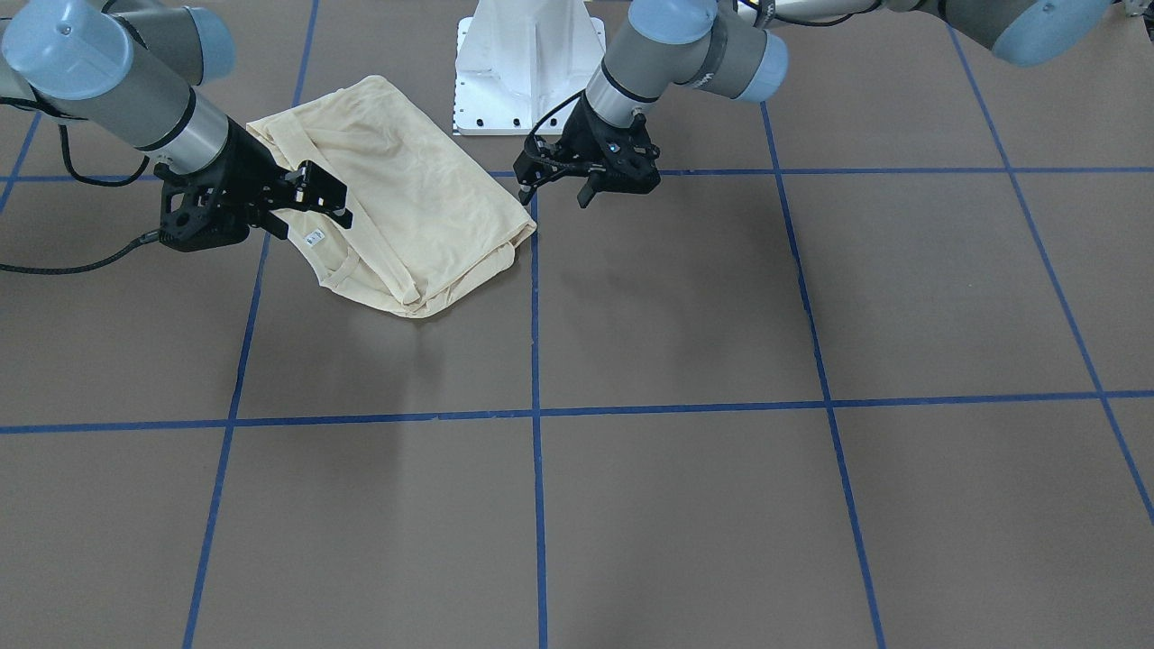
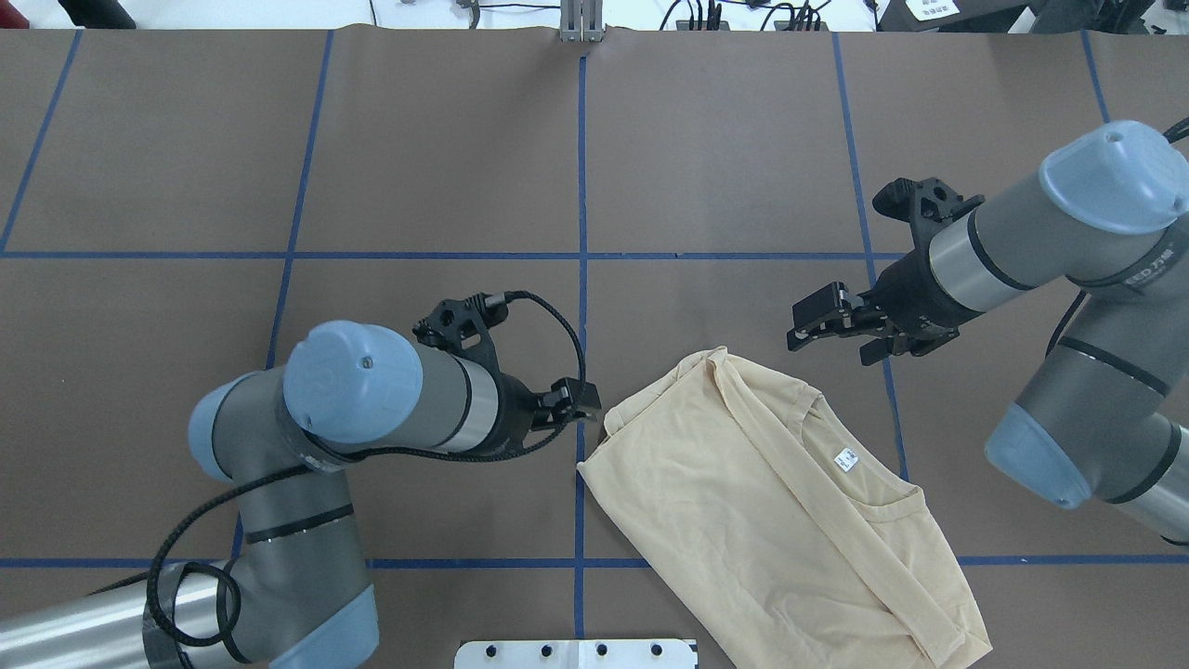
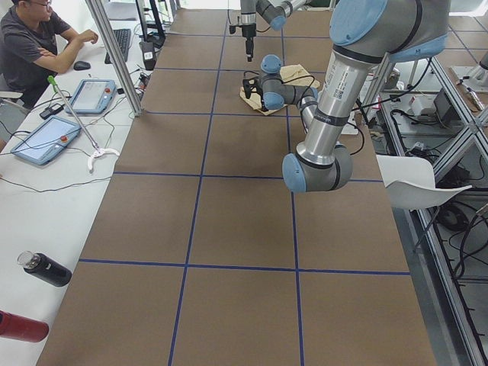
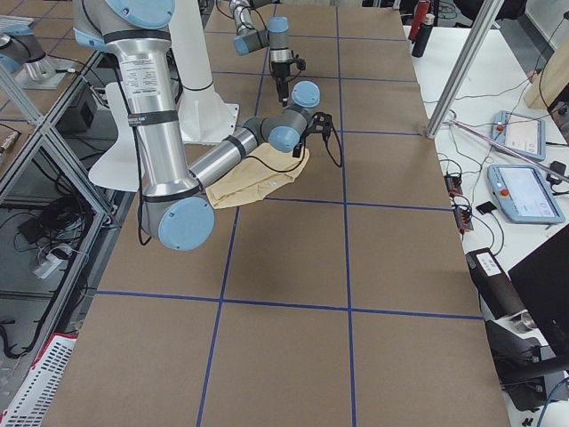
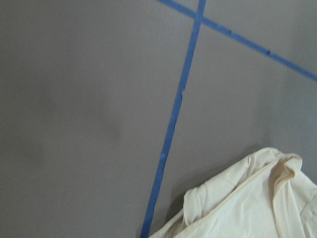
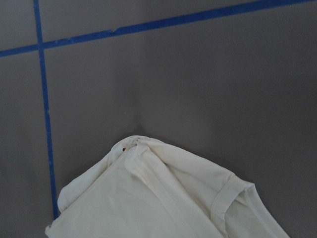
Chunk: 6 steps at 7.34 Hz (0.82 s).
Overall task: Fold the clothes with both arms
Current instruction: 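Release the shirt and raise the right gripper while the left gripper reaches toward the shirt, then grasp the shirt corner nearest the left gripper with the left gripper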
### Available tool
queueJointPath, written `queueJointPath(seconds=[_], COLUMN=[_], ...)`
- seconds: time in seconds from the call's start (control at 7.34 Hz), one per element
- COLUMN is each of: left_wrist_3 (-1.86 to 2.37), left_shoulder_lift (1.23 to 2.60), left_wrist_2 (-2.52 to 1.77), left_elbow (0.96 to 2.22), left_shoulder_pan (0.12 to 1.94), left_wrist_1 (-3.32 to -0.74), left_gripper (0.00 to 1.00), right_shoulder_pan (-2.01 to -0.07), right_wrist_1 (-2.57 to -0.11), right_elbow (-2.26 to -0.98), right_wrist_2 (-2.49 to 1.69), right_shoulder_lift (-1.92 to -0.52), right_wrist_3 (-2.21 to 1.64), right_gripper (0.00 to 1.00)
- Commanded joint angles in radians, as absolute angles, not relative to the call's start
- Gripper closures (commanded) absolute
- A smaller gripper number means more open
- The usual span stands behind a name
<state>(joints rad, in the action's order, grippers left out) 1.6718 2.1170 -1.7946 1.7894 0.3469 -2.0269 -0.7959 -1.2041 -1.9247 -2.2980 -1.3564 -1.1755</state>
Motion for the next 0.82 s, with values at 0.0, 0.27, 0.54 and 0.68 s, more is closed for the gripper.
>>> queueJointPath(seconds=[0.0, 0.27, 0.54, 0.68], left_wrist_3=[1.678, 1.674, 1.669, 1.670], left_shoulder_lift=[2.120, 2.158, 2.180, 2.190], left_wrist_2=[-1.769, -1.766, -1.766, -1.766], left_elbow=[1.715, 1.637, 1.625, 1.617], left_shoulder_pan=[0.296, 0.296, 0.293, 0.293], left_wrist_1=[-2.094, -2.135, -2.135, -2.135], left_gripper=[0.05, 0.08, 0.12, 0.16], right_shoulder_pan=[-0.825, -0.827, -0.828, -0.830], right_wrist_1=[-1.204, -1.206, -1.206, -1.204], right_elbow=[-1.898, -1.887, -1.887, -1.885], right_wrist_2=[-2.292, -2.293, -2.293, -2.293], right_shoulder_lift=[-1.327, -1.306, -1.307, -1.310], right_wrist_3=[-1.123, -1.126, -1.126, -1.126], right_gripper=[0.00, 0.00, 0.00, 0.00])
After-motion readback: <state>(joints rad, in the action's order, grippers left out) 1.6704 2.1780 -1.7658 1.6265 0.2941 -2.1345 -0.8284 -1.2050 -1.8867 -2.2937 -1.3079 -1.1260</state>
